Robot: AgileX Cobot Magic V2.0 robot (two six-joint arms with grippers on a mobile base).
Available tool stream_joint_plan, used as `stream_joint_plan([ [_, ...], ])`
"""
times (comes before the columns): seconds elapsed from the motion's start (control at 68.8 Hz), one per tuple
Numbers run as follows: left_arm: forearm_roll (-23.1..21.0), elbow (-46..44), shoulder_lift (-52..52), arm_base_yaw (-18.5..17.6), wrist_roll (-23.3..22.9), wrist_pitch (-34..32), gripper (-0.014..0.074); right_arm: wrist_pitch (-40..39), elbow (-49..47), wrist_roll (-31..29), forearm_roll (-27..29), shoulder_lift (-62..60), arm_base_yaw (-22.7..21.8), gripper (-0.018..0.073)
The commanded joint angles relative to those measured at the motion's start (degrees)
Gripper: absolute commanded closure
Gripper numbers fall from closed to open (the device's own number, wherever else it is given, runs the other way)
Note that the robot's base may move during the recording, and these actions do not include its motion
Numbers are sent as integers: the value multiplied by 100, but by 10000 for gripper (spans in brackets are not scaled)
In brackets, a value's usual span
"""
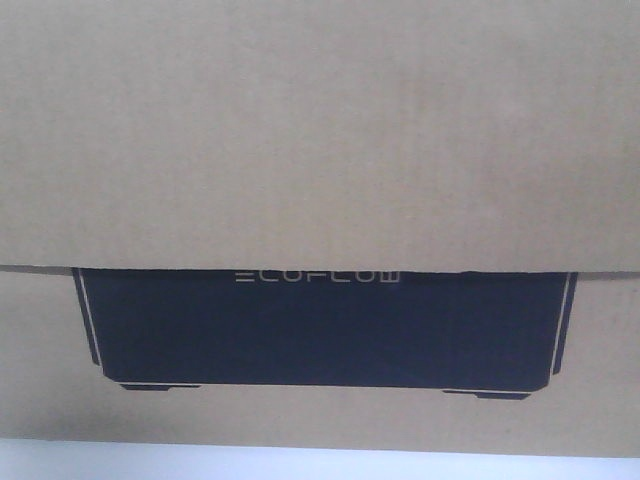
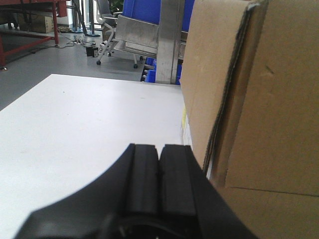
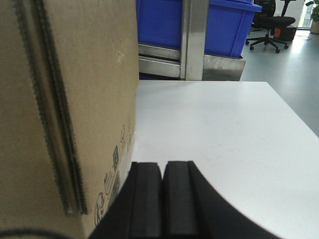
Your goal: Grab box from left shelf to table start
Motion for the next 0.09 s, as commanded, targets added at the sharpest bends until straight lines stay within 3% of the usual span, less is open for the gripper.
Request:
stream_joint_plan([
  [0.0,-41,-20,-84,-3,-37,-523,696,-536,25,-10,8,-59,-34,499],
  [0.073,-41,-20,-84,-3,-37,-523,696,-536,25,-10,8,-59,-34,499],
])
